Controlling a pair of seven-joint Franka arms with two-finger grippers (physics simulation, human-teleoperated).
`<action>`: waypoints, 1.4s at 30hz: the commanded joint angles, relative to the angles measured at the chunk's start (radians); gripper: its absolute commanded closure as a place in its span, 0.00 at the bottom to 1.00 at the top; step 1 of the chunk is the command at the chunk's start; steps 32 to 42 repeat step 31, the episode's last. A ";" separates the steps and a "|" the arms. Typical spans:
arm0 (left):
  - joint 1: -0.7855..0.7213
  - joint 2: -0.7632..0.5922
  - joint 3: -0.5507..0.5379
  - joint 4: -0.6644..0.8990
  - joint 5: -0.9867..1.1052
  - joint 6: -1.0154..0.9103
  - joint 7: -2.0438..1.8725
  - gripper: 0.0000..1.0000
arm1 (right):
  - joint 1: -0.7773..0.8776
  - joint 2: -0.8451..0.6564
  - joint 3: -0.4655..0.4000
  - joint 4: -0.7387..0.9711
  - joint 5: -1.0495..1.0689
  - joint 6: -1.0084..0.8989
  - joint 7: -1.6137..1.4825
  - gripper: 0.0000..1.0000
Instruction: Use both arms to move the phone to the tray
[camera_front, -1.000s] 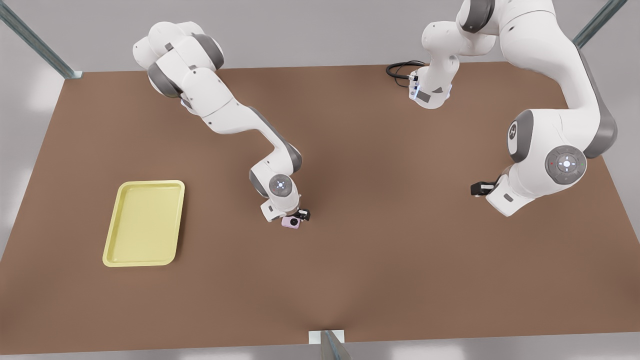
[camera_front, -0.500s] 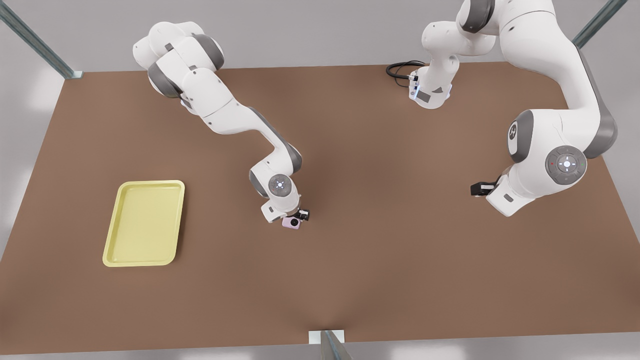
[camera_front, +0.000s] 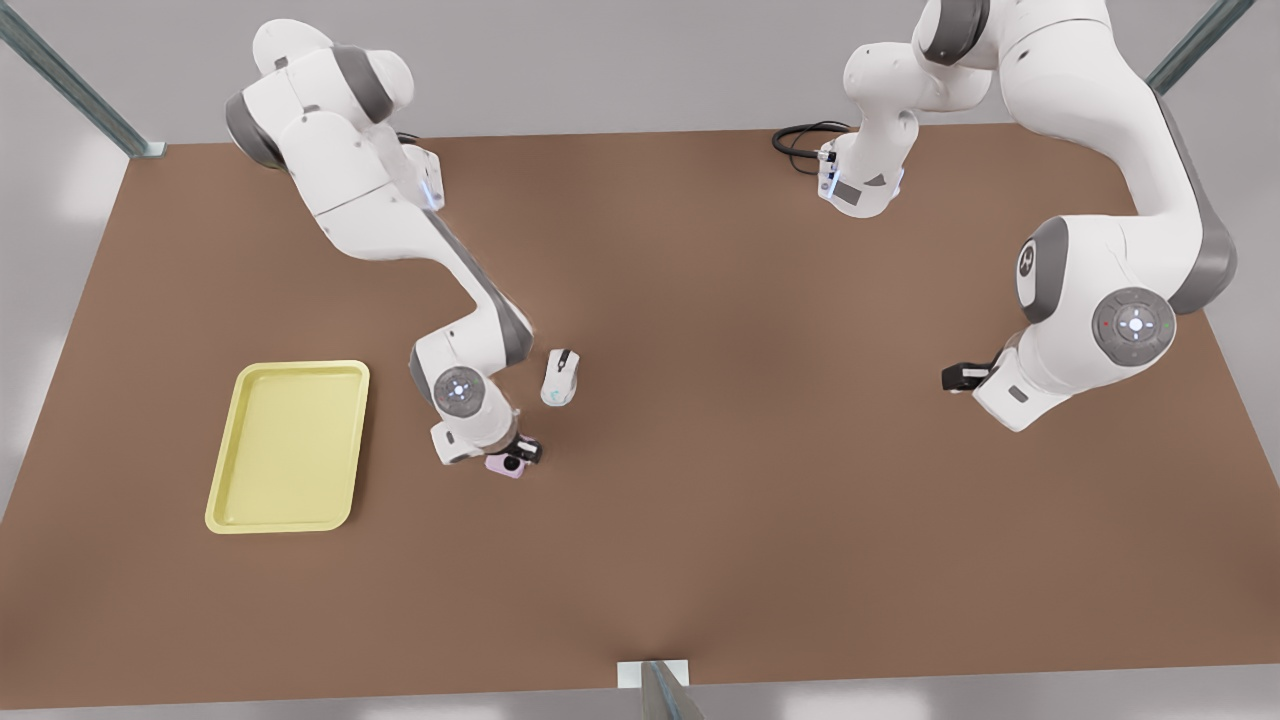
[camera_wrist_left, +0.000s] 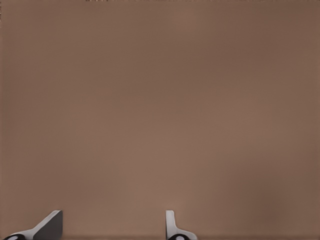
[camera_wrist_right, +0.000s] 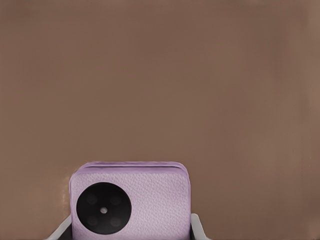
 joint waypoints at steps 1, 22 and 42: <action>-0.002 -0.002 0.000 0.001 0.001 0.000 -0.027 0.00 | -0.080 -0.038 0.000 -0.057 -0.002 -0.042 -0.451 0.23; -0.013 -0.002 -0.009 0.005 -0.022 0.024 -0.101 0.00 | -0.275 -0.328 -0.186 -0.082 0.010 -0.314 -1.131 0.00; -0.011 -0.003 -0.009 0.010 -0.015 0.032 -0.103 0.00 | -0.246 -0.480 -0.255 0.261 0.126 -0.686 -0.945 0.00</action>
